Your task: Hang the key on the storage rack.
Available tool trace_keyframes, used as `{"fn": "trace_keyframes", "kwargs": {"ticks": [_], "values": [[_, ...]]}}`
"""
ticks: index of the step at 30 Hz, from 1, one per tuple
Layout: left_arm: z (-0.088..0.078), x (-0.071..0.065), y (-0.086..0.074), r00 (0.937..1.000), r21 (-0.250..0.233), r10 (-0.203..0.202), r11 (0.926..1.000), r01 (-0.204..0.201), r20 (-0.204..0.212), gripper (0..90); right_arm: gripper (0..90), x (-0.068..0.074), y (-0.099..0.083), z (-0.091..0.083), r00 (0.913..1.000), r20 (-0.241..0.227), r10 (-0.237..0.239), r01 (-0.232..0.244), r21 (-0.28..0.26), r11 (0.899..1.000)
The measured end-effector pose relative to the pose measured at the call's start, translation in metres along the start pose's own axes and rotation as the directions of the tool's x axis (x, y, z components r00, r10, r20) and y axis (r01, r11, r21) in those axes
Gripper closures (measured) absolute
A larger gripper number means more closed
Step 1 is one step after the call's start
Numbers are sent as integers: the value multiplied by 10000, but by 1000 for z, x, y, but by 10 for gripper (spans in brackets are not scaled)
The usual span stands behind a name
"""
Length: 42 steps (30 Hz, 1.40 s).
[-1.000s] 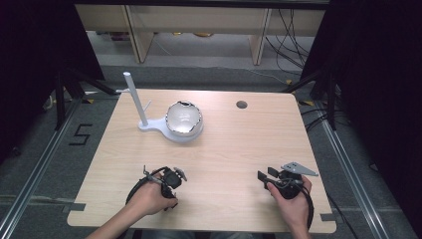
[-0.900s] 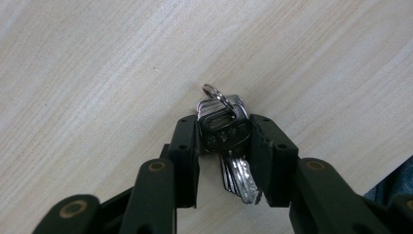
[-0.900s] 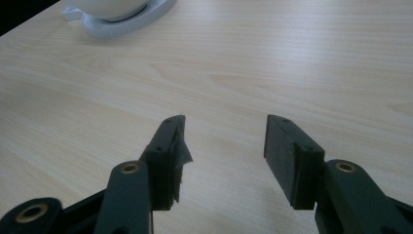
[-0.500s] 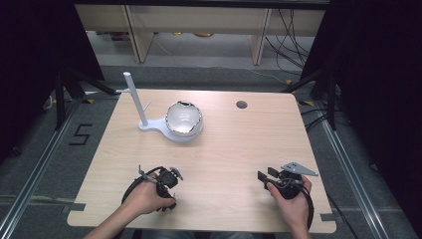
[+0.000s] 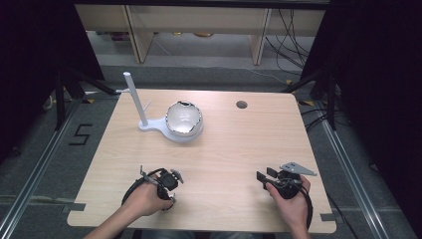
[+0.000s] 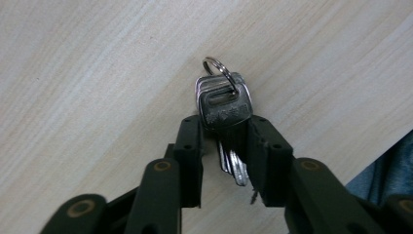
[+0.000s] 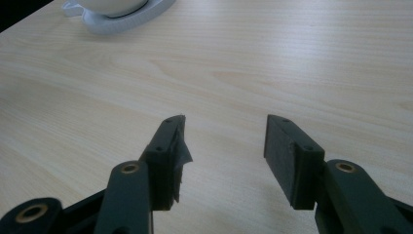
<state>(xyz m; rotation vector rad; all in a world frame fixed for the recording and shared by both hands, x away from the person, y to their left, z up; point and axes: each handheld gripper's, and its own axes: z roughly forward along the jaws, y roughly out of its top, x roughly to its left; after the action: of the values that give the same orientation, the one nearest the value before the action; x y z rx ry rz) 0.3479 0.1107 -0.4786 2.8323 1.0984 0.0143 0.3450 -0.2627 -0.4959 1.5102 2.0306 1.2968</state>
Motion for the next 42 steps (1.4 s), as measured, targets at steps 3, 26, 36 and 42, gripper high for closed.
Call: {"fn": "trace_keyframes", "kwargs": {"ticks": [3,26,36,42], "values": [[0,0,-1,9989,41,468,9989,-468,-104,789,504,0,0,-1,10000,-49,25,-25,38,10000],[0,3,3,9970,382,744,9964,-752,235,759,504,-4,1,0,9994,11,-358,358,65,9993],[0,2,4,9838,564,1785,9822,-1791,163,810,505,-5,0,1,9994,-81,-329,330,38,9994],[-2,11,-6,9900,-165,1276,9918,-1268,595,816,504,0,0,0,10000,61,-32,30,250,9997]]}}
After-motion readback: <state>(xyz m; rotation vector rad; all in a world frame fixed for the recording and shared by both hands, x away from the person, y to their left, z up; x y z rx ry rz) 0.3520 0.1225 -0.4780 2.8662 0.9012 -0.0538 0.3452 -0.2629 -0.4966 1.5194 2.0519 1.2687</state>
